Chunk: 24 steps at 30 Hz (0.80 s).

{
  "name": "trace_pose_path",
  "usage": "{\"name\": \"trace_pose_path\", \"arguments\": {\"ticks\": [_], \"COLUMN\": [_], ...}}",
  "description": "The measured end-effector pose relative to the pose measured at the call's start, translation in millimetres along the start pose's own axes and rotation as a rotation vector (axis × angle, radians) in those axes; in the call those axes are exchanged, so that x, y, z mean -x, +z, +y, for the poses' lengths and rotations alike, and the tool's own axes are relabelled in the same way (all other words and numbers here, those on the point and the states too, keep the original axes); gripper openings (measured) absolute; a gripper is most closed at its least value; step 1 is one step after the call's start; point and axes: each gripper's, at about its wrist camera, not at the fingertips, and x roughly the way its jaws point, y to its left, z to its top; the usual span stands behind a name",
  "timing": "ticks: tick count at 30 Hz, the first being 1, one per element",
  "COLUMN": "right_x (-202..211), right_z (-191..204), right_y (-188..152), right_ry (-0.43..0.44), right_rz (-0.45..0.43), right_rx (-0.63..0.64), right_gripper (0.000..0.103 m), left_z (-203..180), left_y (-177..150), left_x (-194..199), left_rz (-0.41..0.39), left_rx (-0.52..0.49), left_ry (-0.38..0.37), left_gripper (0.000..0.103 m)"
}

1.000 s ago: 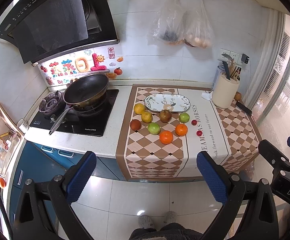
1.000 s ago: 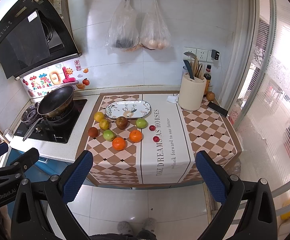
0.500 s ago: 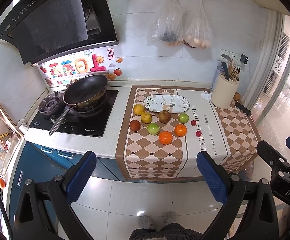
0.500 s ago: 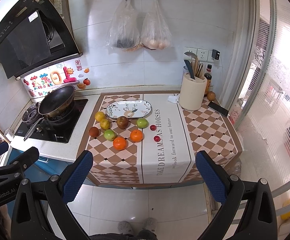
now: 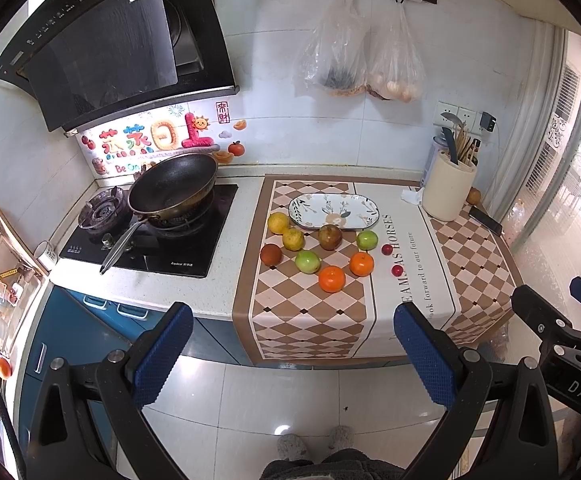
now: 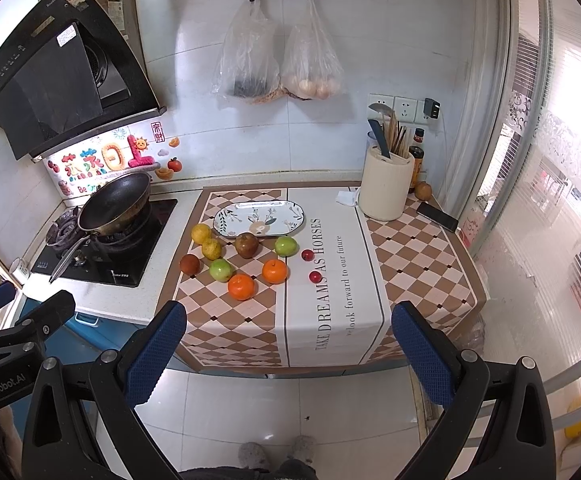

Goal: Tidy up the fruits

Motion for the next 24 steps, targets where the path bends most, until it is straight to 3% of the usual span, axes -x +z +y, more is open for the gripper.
{"name": "trace_pose_path", "arguments": {"ticks": [24], "right_x": [5.1], "right_z": [-0.7], "right_y": [-8.2], "right_ry": [0.012], "right_rz": [0.002], "right_rx": [-0.008], "right_gripper": [0.103], "left_z": [-2.2], "left_y": [5.4], "left_x": [4.0], "left_rz": [-0.001], "left_rx": [-0.005], "left_ry": [-0.003], "left_gripper": [0.103]}}
